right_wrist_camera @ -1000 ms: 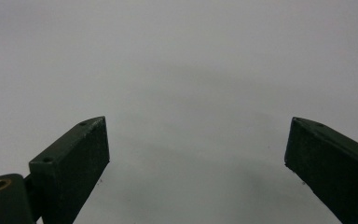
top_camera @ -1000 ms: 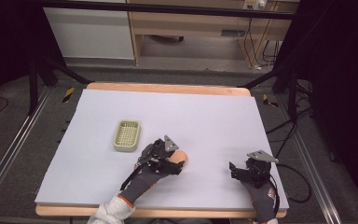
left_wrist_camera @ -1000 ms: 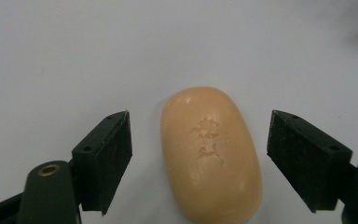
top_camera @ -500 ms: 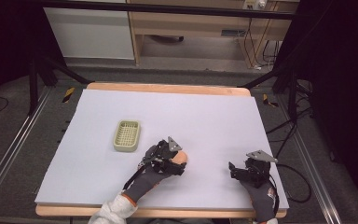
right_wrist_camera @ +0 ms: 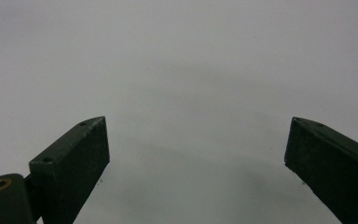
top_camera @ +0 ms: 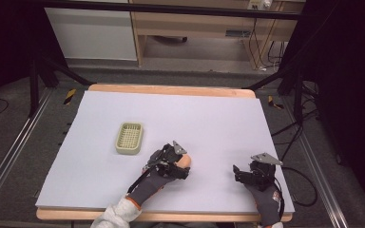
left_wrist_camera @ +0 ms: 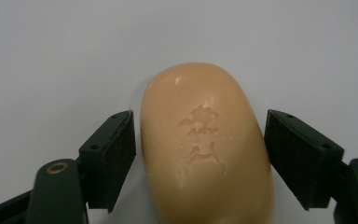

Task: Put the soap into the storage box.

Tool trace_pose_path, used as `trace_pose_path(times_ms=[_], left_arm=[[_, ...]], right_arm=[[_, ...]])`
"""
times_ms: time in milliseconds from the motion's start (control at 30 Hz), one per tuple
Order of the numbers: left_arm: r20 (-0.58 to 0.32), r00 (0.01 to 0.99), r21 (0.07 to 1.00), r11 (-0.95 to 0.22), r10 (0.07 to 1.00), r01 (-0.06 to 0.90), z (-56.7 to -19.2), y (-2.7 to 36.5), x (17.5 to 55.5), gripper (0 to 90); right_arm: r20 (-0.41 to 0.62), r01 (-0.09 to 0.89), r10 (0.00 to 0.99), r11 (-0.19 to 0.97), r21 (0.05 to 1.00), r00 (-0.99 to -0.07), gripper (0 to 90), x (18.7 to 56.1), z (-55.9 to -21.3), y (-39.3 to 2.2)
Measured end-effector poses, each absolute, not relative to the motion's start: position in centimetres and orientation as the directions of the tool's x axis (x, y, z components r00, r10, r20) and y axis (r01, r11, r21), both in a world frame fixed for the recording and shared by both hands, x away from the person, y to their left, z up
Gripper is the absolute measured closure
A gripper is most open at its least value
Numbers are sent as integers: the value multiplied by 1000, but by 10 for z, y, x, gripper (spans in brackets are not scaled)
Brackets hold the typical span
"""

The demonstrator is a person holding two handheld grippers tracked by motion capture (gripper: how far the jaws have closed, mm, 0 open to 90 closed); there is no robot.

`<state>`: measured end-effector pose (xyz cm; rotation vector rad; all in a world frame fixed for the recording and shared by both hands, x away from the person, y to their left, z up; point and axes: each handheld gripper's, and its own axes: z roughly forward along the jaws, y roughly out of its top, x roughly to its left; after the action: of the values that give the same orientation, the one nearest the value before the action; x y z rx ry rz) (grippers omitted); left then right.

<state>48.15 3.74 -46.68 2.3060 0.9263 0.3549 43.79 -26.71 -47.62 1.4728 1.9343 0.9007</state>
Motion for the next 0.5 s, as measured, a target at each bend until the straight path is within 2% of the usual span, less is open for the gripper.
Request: trace_pose_path(times_ms=[500], left_arm=[[3,717,618,-565,697,546,-472,36,483,275]], right_arm=[[-17,608,967,173,775,-253,68,438,-476,-267]])
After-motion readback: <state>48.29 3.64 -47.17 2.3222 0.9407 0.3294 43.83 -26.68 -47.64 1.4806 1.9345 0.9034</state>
